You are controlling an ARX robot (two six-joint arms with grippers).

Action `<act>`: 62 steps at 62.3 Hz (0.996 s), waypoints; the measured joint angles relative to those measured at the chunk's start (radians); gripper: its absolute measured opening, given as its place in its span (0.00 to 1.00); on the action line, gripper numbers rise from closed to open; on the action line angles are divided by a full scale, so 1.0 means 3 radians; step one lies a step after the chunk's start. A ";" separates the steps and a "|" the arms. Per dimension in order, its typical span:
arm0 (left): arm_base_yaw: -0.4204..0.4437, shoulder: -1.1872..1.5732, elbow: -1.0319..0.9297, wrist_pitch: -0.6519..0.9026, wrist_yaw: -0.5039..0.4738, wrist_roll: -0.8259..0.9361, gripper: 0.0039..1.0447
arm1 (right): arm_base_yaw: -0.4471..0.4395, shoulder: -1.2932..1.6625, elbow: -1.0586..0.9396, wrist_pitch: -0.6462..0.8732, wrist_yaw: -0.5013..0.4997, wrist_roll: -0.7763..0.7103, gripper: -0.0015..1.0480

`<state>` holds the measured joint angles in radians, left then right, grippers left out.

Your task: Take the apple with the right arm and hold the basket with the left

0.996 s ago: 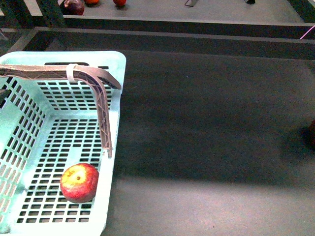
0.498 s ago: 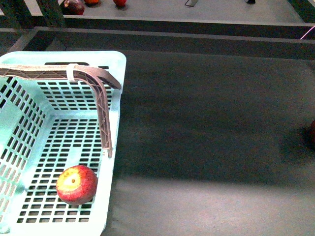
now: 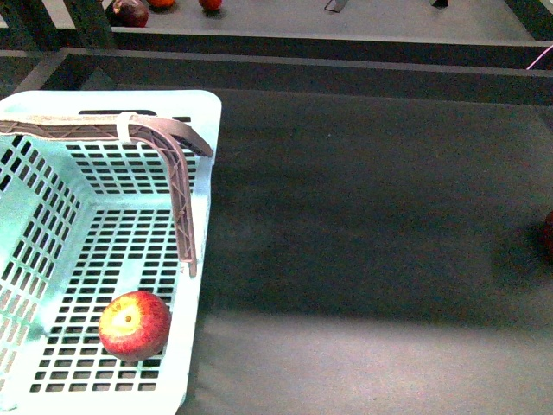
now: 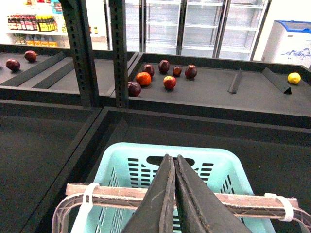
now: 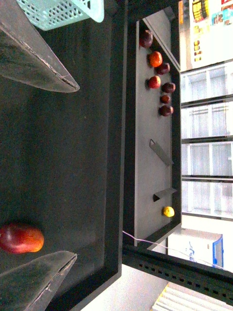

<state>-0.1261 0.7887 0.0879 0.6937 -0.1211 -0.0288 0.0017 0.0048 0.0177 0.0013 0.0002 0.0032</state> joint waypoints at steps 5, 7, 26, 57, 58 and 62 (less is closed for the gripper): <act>0.0094 -0.0273 -0.0090 -0.0195 0.0080 0.0033 0.03 | 0.0000 0.0000 0.0000 0.0000 0.0000 -0.0001 0.91; 0.0238 -0.0309 -0.0159 -0.0118 0.0320 0.0043 0.03 | 0.0000 0.0000 0.0000 0.0000 0.0000 0.0000 0.91; 0.0406 -0.1031 -0.0243 -0.0734 0.0403 0.0057 0.03 | 0.0000 0.0000 0.0000 0.0000 0.0004 0.0000 0.91; 0.0406 -0.1794 -0.0243 -0.1474 0.0403 0.0058 0.03 | 0.0000 0.0000 0.0000 0.0000 0.0004 0.0000 0.91; 0.0406 -0.1815 -0.0243 -0.1494 0.0403 0.0058 0.03 | 0.0000 0.0000 0.0000 0.0000 0.0004 0.0000 0.91; 0.0406 -0.1881 -0.0243 -0.1562 0.0403 0.0058 0.03 | 0.0000 0.0000 0.0000 0.0000 0.0004 0.0000 0.91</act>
<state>-0.0044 0.2245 0.0151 0.2253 -0.0002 -0.0113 0.0017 0.0048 0.0177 0.0013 0.0013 0.0032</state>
